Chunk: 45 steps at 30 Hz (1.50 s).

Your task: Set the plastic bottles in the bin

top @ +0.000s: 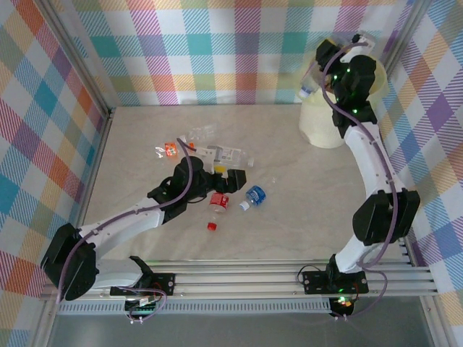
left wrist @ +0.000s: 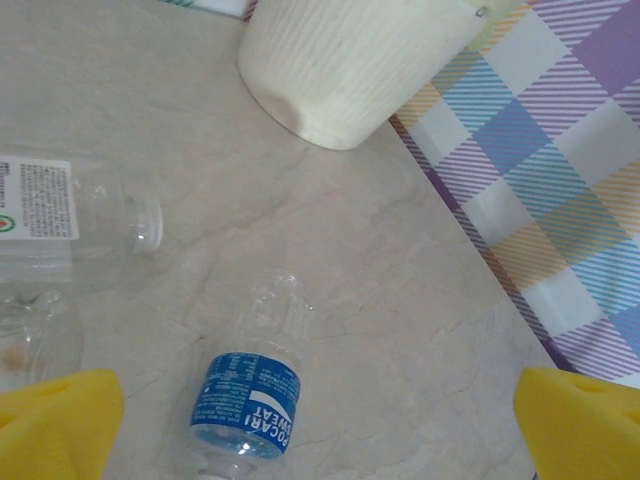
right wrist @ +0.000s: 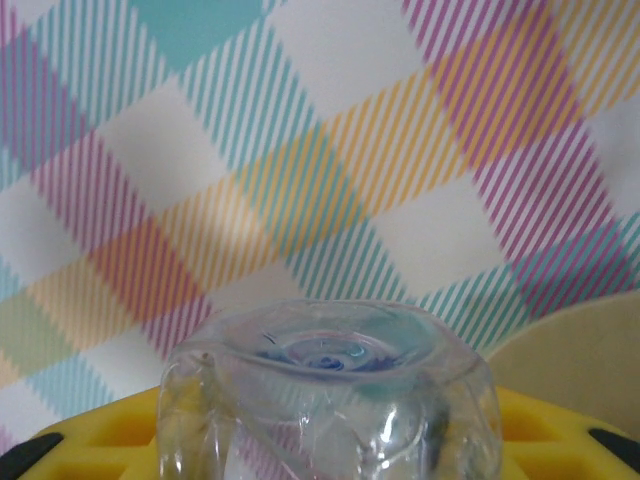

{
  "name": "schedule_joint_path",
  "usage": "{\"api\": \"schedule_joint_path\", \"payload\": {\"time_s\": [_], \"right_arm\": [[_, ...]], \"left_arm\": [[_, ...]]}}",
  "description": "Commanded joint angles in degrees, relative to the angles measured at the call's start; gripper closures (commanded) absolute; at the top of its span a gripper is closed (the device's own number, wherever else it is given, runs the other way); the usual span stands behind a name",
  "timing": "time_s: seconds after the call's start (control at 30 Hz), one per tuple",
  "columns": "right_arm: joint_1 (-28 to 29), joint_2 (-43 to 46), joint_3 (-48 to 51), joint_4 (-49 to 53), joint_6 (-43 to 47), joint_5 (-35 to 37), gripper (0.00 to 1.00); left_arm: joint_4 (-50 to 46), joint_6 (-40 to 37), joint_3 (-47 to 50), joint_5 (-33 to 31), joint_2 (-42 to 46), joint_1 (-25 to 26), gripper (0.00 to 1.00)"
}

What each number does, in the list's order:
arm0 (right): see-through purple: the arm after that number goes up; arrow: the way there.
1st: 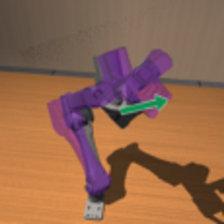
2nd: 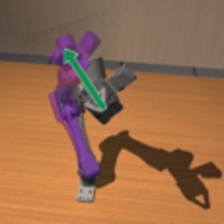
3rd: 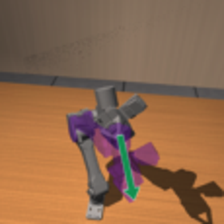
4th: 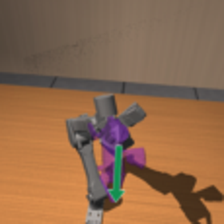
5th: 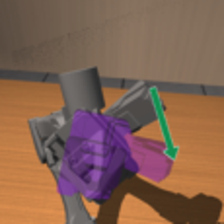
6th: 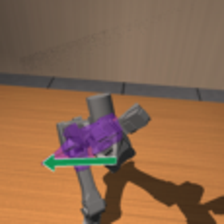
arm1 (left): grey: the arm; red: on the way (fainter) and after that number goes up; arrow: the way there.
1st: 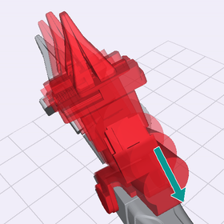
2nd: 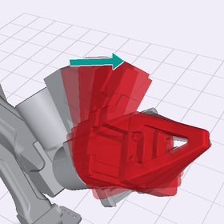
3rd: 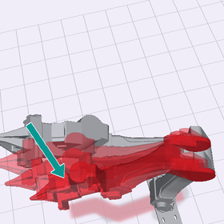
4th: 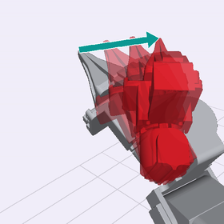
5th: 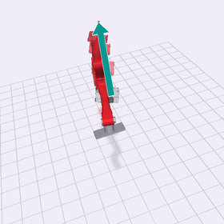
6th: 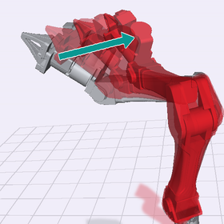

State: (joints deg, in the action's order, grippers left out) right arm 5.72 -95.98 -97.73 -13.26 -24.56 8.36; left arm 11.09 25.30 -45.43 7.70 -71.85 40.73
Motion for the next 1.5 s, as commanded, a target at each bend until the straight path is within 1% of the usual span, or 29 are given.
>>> {"api": "schedule_joint_path", "payload": {"time_s": [0.0, 0.17, 0.27, 0.37, 0.43, 0.57, 0.7, 0.87, 1.03, 1.1, 1.23, 1.37, 1.47], "right_arm": [[-1.54, -3.48, -5.09, -4.14, 3.63, 4.87, 0.52], [-3.77, -9.58, -11.56, -4.43, 7.62, 10.0, 0.52], [-4.87, -12.77, -15.51, -1.7, 7.02, 14.47, 0.52], [-5.76, -15.58, -18.79, 0.76, 6.84, 15.19, 0.52], [-5.98, -16.79, -20.03, 1.63, 7.96, 14.36, 0.51], [-6.09, -18.16, -19.85, 2.51, 11.79, 8.71, 0.49], [-6.46, -19.65, -19.34, 4.39, 14.85, 1.61, 0.46], [-7.41, -20.58, -19.28, 7.05, 15.17, -8.55, 0.46], [-7.61, -20.71, -18.64, 9.34, 17.7, -18.19, 0.43], [-7.63, -20.99, -18.61, 10.49, 18.42, -20.2, 0.42], [-7.57, -21.26, -18.47, 12.64, 18.76, -21.42, 0.42], [-7.65, -20.61, -18.37, 15.19, 18.28, -24.34, 0.42], [-7.62, -19.43, -17.4, 14.88, 17.92, -24.44, 0.42]], "left_arm": [[1.35, 0.72, 1.11, -2.76, 2.02, 0.22, 0.0], [1.12, 0.76, 1.74, -4.25, 2.83, 0.14, 0.0], [1.13, 0.88, 2.01, -4.68, 3.08, 0.14, 0.0], [0.91, 1.06, 2.1, -5.03, 3.14, 0.19, 0.0], [0.7, 1.06, 2.18, -5.21, 3.35, 0.14, 0.0], [0.84, 1.24, 2.53, -6.19, 3.51, 0.2, 0.0], [0.86, 1.39, 2.72, -6.91, 3.62, 0.23, 0.0], [0.42, 1.37, 2.96, -7.51, 3.99, 0.19, 0.0], [0.42, 1.48, 3.46, -7.97, 4.27, 0.21, 0.0], [0.42, 1.49, 3.44, -7.93, 4.24, 0.15, 0.0], [0.51, 1.67, 3.34, -7.81, 3.93, 0.21, 0.0], [0.6, 1.68, 3.24, -7.92, 3.76, 0.16, 0.0], [0.51, 1.68, 2.98, -7.73, 3.41, 0.19, 0.0]]}}
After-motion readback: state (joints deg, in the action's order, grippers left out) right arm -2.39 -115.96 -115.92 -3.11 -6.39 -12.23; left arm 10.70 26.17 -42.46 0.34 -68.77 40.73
